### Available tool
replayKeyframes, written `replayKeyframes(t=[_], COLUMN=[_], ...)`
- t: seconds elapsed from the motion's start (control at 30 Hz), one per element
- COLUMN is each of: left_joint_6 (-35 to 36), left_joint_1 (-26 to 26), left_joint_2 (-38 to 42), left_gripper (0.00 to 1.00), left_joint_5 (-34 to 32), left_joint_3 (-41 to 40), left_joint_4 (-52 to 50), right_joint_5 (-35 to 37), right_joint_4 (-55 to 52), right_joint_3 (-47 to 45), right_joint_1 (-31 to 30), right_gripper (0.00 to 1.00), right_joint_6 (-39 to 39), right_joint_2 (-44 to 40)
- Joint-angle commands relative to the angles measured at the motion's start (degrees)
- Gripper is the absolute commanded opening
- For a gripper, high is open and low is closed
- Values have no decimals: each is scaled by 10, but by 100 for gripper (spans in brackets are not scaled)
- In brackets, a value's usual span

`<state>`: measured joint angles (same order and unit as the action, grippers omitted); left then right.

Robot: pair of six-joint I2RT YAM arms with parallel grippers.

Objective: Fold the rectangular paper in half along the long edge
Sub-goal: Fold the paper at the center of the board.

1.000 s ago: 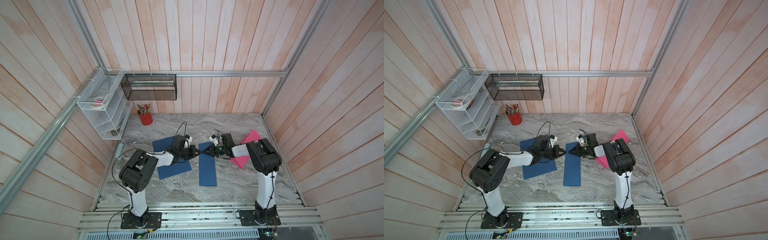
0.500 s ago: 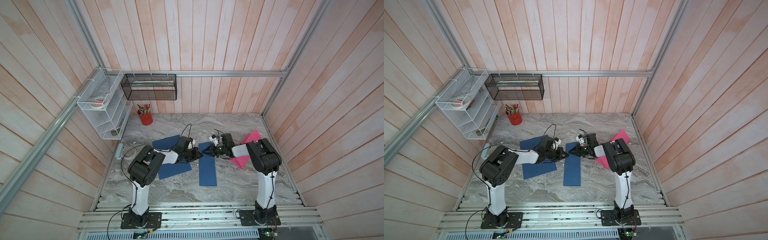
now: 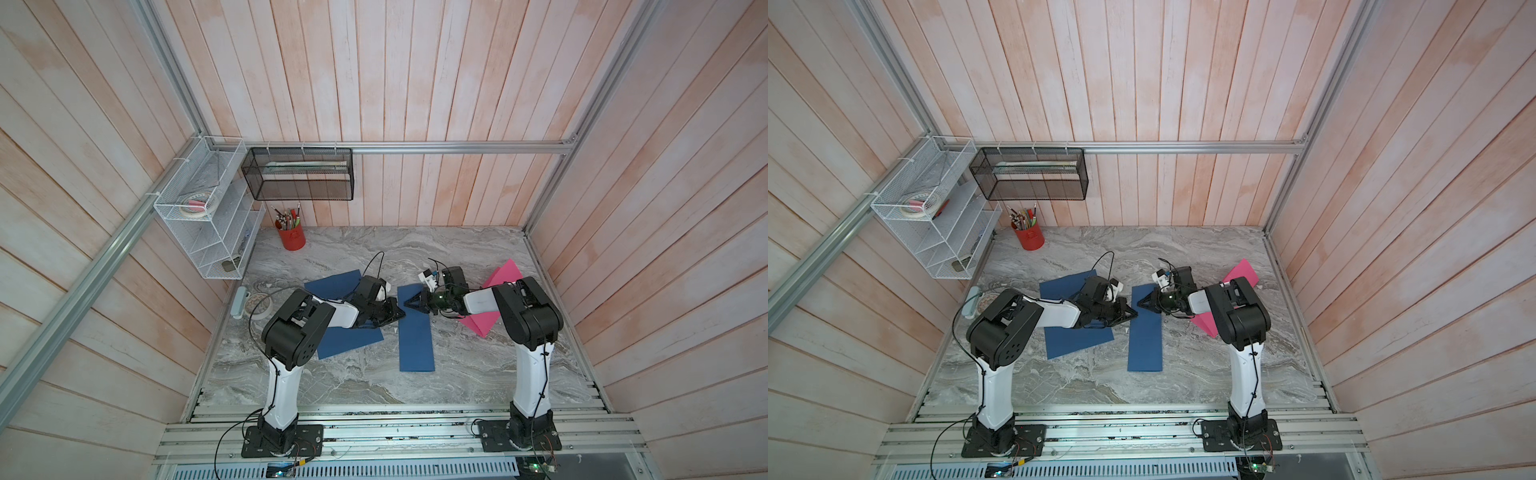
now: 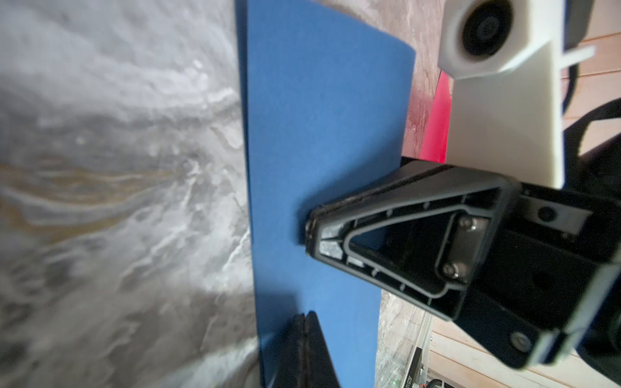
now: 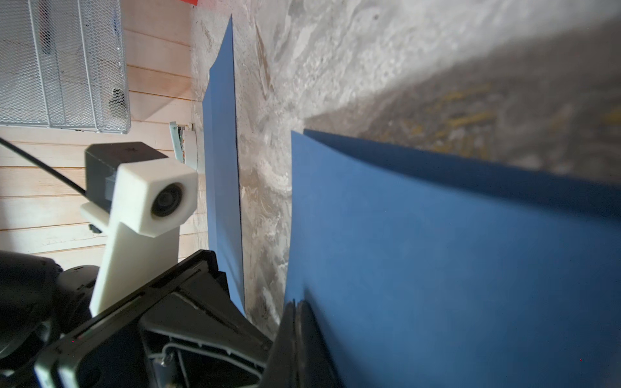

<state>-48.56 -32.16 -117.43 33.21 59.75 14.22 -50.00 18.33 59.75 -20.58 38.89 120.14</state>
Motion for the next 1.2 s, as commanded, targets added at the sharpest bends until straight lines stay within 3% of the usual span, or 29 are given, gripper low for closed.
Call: replayKeyframes(t=[0.0,0.27,0.9,1.17], left_joint_6=[12,10,14,18], left_joint_1=[-6,-6,-6,-6], left_joint_2=[-27,-25,-19,-21], left_gripper=[0,0,0,0], left_joint_5=[-19,-24,-24,-24], left_joint_3=[-22,-42,-41,-43], left_joint_4=[-22,-16,-28,-34], right_joint_5=[18,27,58,74], right_joint_4=[-59,-93,-134,-163], right_joint_3=[16,12,-25,-42], right_joint_1=[3,30,81,129], right_gripper=[0,0,0,0], right_joint_6=[-27,-45,-108,-136], right_joint_2=[-44,-109,-31,-40])
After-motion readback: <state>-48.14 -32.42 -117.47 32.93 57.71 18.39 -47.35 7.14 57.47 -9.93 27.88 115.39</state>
